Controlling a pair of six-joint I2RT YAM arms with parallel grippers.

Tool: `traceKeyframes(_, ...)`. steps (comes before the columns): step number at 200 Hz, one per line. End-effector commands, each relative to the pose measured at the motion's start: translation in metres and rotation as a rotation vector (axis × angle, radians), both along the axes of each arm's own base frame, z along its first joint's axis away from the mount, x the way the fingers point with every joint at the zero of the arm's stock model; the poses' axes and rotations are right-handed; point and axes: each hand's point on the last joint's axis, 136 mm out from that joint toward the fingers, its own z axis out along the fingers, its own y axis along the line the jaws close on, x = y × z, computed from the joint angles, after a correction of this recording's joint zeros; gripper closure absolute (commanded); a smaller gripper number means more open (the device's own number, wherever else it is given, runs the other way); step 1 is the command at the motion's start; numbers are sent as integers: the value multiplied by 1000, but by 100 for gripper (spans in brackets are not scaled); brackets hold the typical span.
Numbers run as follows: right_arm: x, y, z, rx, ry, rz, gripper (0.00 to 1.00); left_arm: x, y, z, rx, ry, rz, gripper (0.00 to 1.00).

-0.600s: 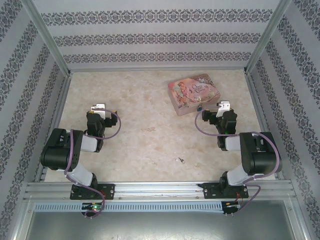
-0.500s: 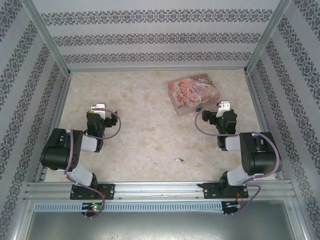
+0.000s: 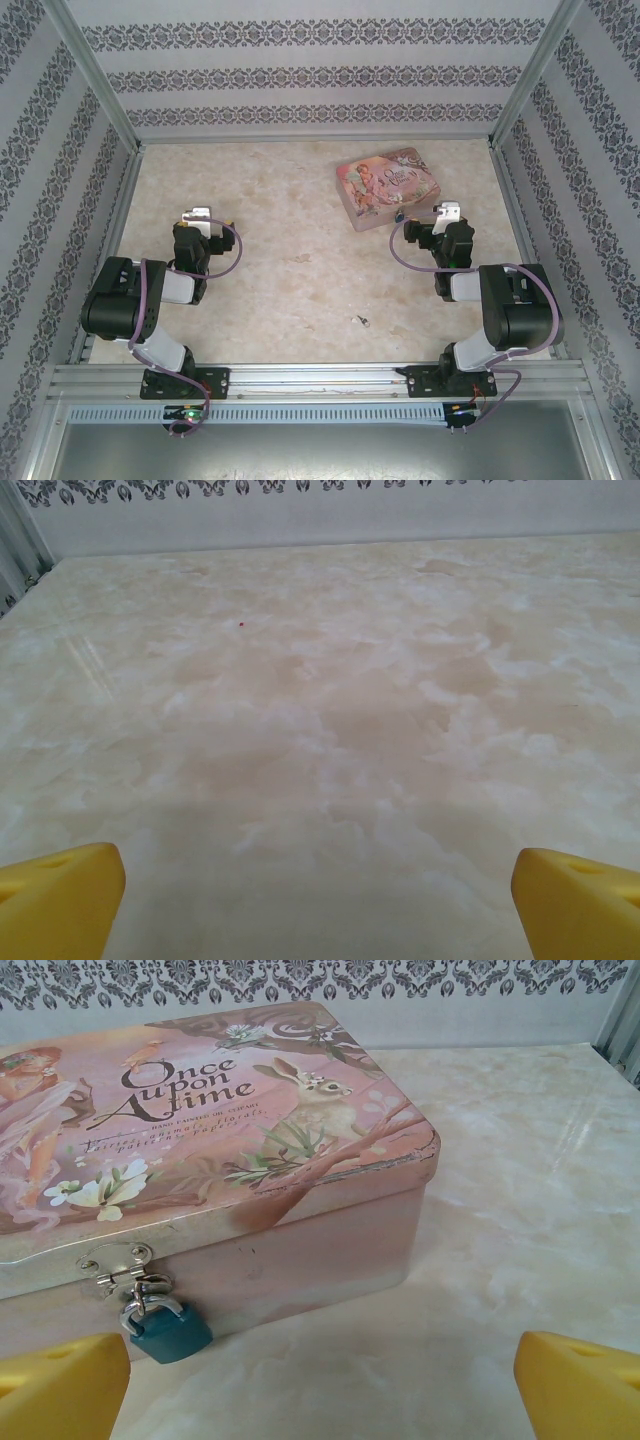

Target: Unlock the padlock with the key

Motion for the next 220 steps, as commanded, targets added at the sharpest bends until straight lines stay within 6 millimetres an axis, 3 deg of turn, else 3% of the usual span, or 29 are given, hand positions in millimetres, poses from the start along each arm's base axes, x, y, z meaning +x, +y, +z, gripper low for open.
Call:
traceKeyframes(1, 5, 0, 9, -13, -25, -3, 1, 3, 0, 5, 9, -7, -17, 1)
traceKeyframes(98, 5, -2, 9, 1, -25, -5, 2, 2, 11, 6, -3, -11, 43, 1)
traceKeyframes(131, 2, -8, 17, 3, -39, -39, 2, -3, 12, 12, -4, -43, 51, 1)
traceKeyframes(192, -14, -13, 47, 10, 10, -73, 2, -17, 23, 59, -47, -9, 131, 1)
traceKeyframes(220, -22, -15, 66, 63, 84, -76, 1, -23, 8, 86, -203, 81, 104, 1)
